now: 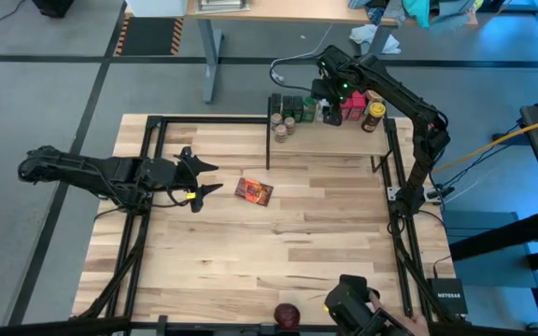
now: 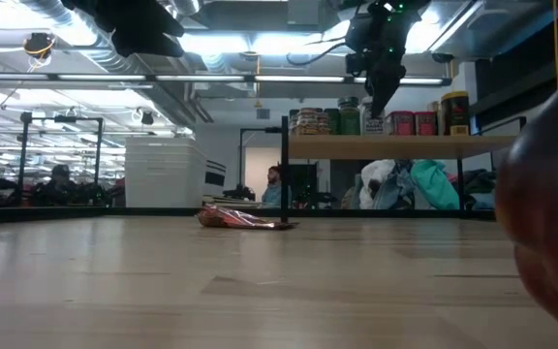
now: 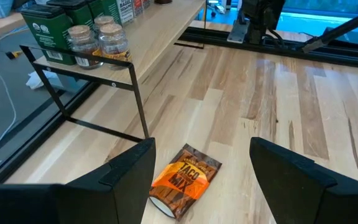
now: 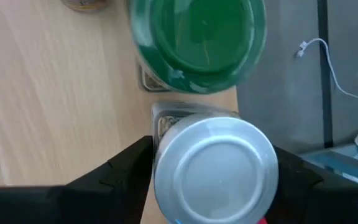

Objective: Shelf spices
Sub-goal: Put the white seasoning can on the shelf

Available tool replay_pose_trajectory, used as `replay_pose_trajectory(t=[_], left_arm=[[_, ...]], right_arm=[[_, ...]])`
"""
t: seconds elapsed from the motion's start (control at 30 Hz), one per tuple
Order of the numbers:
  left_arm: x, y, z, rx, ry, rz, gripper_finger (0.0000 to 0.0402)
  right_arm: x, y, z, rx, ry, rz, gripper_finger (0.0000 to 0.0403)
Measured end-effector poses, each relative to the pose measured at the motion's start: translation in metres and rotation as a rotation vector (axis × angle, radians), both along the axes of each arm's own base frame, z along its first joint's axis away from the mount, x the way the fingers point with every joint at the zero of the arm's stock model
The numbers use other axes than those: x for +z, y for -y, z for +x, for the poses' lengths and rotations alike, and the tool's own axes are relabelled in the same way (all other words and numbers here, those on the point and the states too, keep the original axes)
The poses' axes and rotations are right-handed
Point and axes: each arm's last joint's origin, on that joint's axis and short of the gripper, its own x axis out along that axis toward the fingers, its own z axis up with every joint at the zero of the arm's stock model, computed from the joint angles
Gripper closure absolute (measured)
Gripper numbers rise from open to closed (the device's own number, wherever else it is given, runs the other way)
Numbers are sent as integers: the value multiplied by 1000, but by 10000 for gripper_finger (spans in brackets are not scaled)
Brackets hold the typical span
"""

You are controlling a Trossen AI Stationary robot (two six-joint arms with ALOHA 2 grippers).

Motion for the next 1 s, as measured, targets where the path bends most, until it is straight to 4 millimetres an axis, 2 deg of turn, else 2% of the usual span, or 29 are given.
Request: replay_pose_trajectory(t=[1.0], left_arm=[[-1, 0, -1, 3, -15, -4, 147]], right_arm=[[2, 1, 5, -31, 3, -62, 152]])
